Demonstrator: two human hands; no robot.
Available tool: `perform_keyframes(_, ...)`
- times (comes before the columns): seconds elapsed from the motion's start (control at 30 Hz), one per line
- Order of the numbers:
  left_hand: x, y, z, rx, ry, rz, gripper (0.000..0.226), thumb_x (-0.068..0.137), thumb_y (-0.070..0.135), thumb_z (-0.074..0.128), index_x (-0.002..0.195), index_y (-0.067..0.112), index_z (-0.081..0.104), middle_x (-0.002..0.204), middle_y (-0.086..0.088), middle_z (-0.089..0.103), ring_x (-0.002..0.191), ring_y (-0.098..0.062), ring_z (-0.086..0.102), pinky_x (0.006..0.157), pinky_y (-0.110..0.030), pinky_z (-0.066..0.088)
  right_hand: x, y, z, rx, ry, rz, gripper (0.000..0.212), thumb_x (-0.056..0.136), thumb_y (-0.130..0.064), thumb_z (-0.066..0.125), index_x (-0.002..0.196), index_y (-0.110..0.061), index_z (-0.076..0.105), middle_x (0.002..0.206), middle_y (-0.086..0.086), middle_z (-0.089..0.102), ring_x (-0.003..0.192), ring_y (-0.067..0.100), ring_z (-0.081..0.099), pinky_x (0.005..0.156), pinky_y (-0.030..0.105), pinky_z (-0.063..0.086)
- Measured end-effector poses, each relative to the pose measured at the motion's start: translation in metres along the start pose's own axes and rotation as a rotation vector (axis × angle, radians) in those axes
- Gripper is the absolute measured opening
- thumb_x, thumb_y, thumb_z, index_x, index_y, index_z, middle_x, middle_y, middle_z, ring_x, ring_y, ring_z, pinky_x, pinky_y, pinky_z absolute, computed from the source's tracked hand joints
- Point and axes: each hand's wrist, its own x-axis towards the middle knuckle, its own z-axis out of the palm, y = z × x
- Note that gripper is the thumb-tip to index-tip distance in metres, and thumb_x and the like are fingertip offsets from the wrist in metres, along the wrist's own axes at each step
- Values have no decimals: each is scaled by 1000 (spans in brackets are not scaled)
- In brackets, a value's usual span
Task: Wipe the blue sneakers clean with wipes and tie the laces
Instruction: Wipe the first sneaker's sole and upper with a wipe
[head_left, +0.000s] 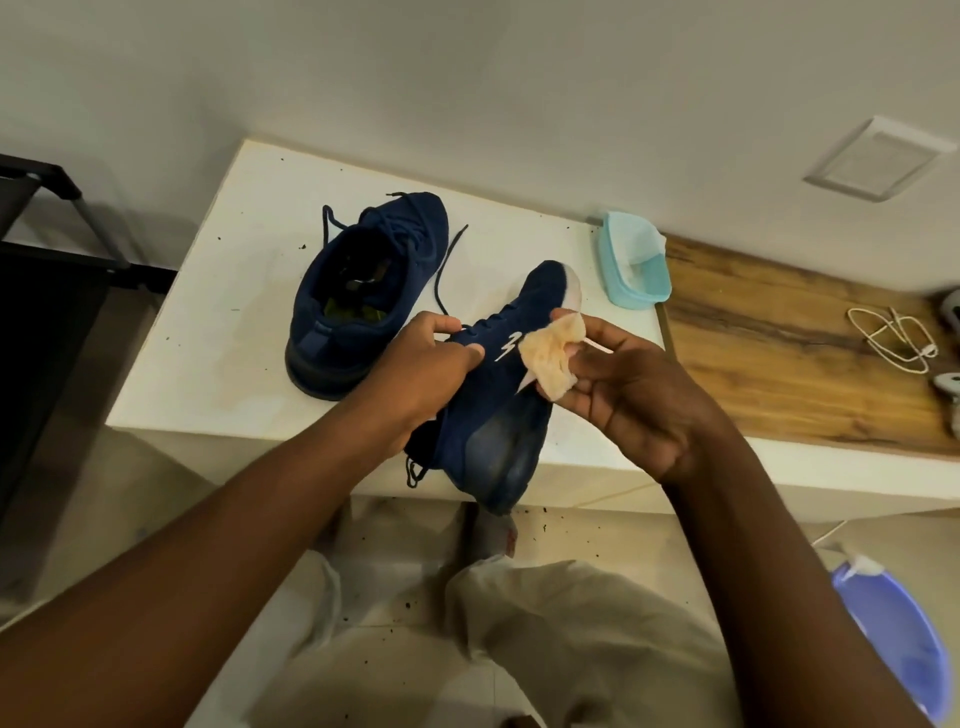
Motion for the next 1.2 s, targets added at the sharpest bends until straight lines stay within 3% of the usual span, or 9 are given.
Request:
perform_keyframes(0.17, -5, 1, -1, 11, -49, 19, 46, 96, 17, 65, 138, 27, 50, 113, 4, 69, 97, -12, 67, 72, -30, 56, 1, -1, 1, -325, 210, -119, 21, 95, -6, 62, 108, -19, 73, 110, 8, 71, 94, 30, 72, 69, 34, 61)
perform_keyframes(0.33, -6, 0, 0, 4, -54, 40, 51, 96, 12, 66, 142, 24, 48, 115, 5, 68, 94, -9, 67, 63, -22, 50, 7, 9, 4, -621, 385, -403, 7, 92, -16, 71, 96, -18, 76, 95, -8, 72, 89, 9, 70, 62, 24, 59)
perform_keyframes(0.4, -6, 0, 1, 6, -52, 43, 52, 96, 12, 66, 142, 24, 47, 116, 4, 68, 94, -9, 67, 64, -22, 51, 9, 9, 7, -678, 384, -412, 10, 93, -16, 69, 96, -22, 76, 97, -14, 70, 88, -1, 68, 65, 23, 60)
perform_keyframes(0.5, -6, 1, 1, 17, -37, 59, 53, 95, 14, 68, 142, 26, 47, 117, 4, 67, 98, -11, 67, 73, -27, 55, 10, 9, 12, -790, 367, -440, 9, 91, -27, 68, 96, -26, 76, 103, -14, 69, 91, 9, 67, 77, 31, 62)
perform_keyframes(0.6, -6, 1, 5, -4, -31, 36, 56, 92, 16, 71, 141, 28, 47, 119, 3, 66, 103, -15, 67, 90, -39, 58, 9, 12, 20, -931, 274, -490, 13, 89, -35, 73, 99, -26, 75, 104, -12, 70, 96, 7, 65, 80, 24, 56)
perform_keyframes(0.77, -4, -1, 10, -113, -53, -17, 52, 89, 9, 73, 136, 20, 54, 117, -4, 71, 103, -23, 71, 91, -45, 60, 23, 14, 25, -1468, 424, -601, 26, 92, -15, 68, 116, -23, 72, 120, -1, 70, 113, 19, 52, 88, 29, 42)
perform_keyframes(0.87, -5, -2, 12, -151, -77, -18, 35, 90, 4, 72, 120, 20, 63, 110, -4, 74, 101, -24, 72, 89, -46, 61, 29, 8, 29, -1471, 523, -628, 29, 90, -8, 67, 117, -18, 73, 116, 6, 70, 110, 24, 56, 90, 35, 49)
perform_keyframes(1.03, -7, -3, 9, -204, -90, -28, 27, 91, -1, 68, 104, 23, 70, 104, -5, 77, 101, -22, 72, 80, -38, 61, 9, 20, 44, -1477, 146, -546, 23, 93, -11, 64, 110, -20, 75, 105, 0, 72, 93, 15, 64, 82, 24, 49)
perform_keyframes(1.2, -8, 0, 14, -225, -135, -42, 37, 92, -3, 66, 124, 15, 66, 112, -7, 75, 104, -27, 72, 91, -48, 60, 23, -1, 29, -1509, 507, -565, 25, 91, -8, 65, 114, -15, 74, 113, 8, 66, 99, 23, 63, 81, 28, 47)
